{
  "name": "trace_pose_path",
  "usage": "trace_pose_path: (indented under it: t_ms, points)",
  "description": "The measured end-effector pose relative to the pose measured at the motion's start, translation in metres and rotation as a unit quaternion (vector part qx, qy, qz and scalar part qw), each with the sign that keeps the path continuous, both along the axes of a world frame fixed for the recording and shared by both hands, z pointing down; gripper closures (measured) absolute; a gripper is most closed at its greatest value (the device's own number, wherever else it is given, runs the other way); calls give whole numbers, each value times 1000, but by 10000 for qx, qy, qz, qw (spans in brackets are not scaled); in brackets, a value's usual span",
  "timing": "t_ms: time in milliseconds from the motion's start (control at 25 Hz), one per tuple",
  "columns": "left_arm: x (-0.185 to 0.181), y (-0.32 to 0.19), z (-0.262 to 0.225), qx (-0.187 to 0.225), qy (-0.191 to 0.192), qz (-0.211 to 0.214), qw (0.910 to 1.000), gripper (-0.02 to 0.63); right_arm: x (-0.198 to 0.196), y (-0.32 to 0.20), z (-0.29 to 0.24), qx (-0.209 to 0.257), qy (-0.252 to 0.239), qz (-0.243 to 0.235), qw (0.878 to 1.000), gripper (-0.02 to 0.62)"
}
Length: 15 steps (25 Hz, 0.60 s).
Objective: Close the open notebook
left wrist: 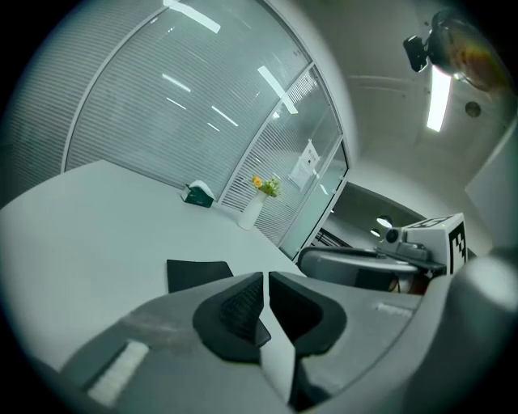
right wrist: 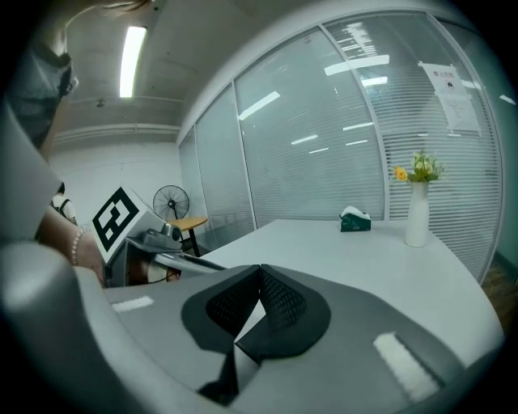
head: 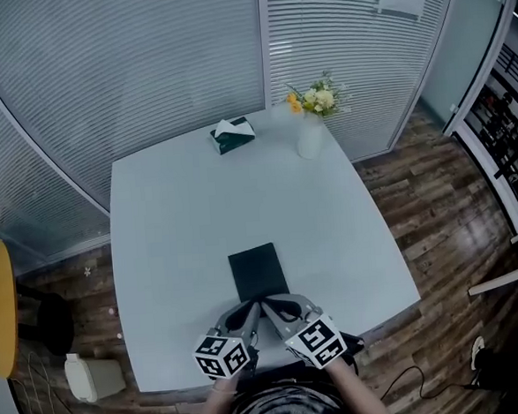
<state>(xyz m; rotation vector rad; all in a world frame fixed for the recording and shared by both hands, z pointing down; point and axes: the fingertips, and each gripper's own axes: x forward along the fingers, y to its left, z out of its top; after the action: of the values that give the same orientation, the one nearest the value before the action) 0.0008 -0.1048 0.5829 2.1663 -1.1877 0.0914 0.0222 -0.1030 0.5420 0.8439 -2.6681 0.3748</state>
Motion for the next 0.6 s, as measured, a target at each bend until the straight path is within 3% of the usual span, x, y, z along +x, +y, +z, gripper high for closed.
trace_pose_path:
  t_ms: [280, 600]
  points:
    - [-21, 12, -47, 654, -255, -339, 9970, 598, -14, 8, -46, 496, -277, 54, 9984, 593]
    - [-43, 19, -112, 1503, -599, -613, 9849, 601, -26, 11, -99, 1153, -287, 123, 9928, 593]
